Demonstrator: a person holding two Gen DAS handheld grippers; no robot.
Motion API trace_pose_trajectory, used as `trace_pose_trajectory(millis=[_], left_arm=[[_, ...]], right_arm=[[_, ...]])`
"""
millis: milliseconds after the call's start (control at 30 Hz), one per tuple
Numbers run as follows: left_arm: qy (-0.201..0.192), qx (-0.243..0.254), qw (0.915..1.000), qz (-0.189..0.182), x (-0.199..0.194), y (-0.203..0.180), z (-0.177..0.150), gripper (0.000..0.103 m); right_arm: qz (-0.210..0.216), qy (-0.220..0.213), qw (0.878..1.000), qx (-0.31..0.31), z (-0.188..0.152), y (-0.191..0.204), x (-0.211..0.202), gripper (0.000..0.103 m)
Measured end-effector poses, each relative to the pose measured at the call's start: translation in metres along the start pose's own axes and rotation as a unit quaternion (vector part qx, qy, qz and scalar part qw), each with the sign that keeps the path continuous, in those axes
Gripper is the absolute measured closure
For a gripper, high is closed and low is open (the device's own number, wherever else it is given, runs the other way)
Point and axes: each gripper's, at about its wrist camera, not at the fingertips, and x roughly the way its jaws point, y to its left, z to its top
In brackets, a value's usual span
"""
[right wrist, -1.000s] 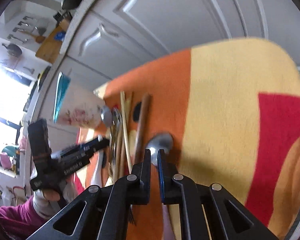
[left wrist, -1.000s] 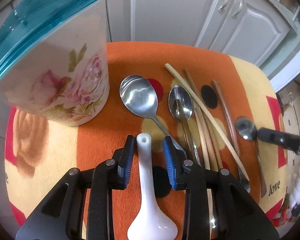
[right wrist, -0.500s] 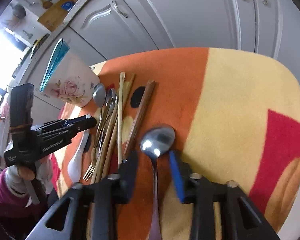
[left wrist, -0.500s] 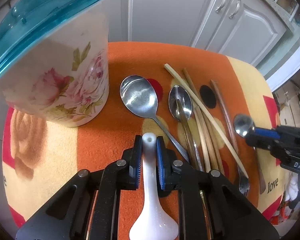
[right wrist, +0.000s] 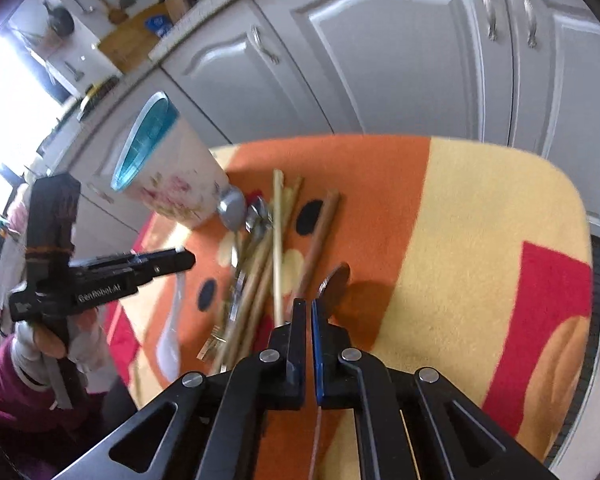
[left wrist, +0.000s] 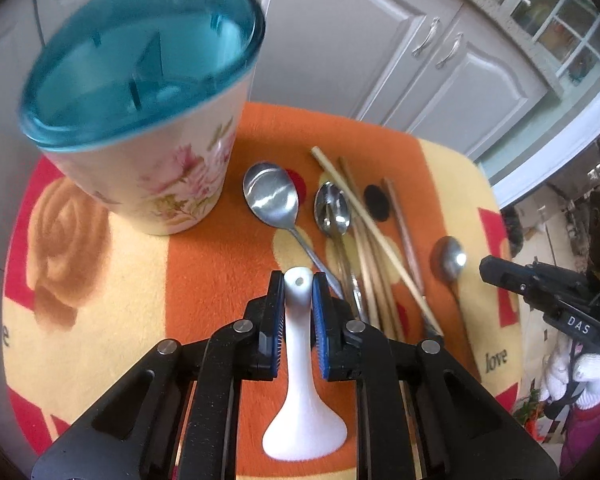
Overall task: Organize utensils
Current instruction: 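Lift the white ceramic spoon with the left tool while the right tool grasps a metal spoon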
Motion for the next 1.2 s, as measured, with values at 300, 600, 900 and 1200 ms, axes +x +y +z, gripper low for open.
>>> trace_pose_trajectory(millis=[300,600,900,1200], left_arm=[[-0.015,-0.002,0.9999,-0.005,-0.024,0.001,-0.013,0.091],[-0.018,-0.009,0.9998,-0.004,-0.029,0.001,-0.014,0.091],[-0.007,-0.012,0.9999,-0.004,-0.021,-0.003,-0.009,0.091],[0.001,-0.012,0.9999,-0.011,-0.011,-0.007,-0.007,0.091]], right_arm=[[-0.037,0.02,0.999,-0.005,-0.012,0.005,0.003,0.093],[-0.07,0.034,0.995,-0.068,0.004,0.0,0.038,0.069],[0.001,0.048,0.994,-0.099,0.014,-0.004,0.056,0.088],[-0.006,0.038,0.999,0.0,-0.008,-0.051,0.015,0.1]])
